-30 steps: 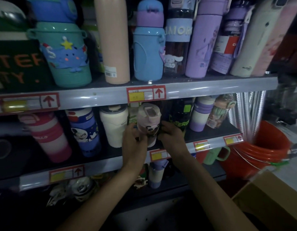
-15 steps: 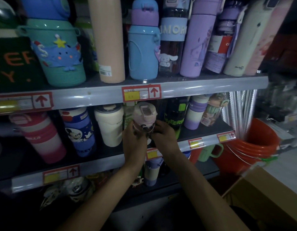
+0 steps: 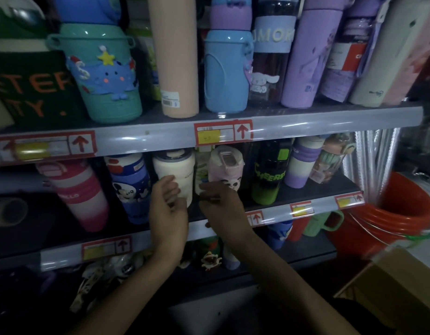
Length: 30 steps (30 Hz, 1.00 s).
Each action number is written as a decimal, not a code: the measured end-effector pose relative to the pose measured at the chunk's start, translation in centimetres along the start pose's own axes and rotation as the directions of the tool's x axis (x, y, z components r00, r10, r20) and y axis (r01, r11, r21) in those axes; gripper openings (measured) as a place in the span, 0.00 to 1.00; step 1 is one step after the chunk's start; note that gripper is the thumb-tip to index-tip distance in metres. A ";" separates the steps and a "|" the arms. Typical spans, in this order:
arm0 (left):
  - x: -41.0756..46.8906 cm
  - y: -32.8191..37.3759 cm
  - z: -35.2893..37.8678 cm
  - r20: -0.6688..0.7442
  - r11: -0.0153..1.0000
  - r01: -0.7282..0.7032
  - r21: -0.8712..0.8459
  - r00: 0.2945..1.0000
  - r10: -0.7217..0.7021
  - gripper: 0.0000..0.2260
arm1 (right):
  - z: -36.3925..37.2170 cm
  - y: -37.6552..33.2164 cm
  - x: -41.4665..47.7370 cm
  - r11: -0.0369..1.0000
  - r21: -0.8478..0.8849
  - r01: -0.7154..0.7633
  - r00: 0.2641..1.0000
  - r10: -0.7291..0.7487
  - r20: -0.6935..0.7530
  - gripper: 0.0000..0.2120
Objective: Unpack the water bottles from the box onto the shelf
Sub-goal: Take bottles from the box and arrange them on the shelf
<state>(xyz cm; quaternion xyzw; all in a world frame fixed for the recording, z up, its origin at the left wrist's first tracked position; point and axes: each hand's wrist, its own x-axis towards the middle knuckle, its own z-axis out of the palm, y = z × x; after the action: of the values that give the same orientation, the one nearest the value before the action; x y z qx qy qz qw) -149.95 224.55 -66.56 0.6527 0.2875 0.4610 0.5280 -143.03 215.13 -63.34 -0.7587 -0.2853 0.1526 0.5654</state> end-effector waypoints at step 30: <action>0.1 1.6 -6.5 0.372 0.952 0.124 0.279 0.901 -0.226 0.31 | -1.5 -2.3 -1.2 0.990 -0.062 0.125 0.992 -0.124 0.021 0.15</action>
<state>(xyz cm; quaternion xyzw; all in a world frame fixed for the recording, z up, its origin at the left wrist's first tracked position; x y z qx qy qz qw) -155.98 226.93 -64.89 0.7651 0.2869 0.2290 0.5290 -143.76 213.66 -60.83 -0.7557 -0.3414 0.1144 0.5471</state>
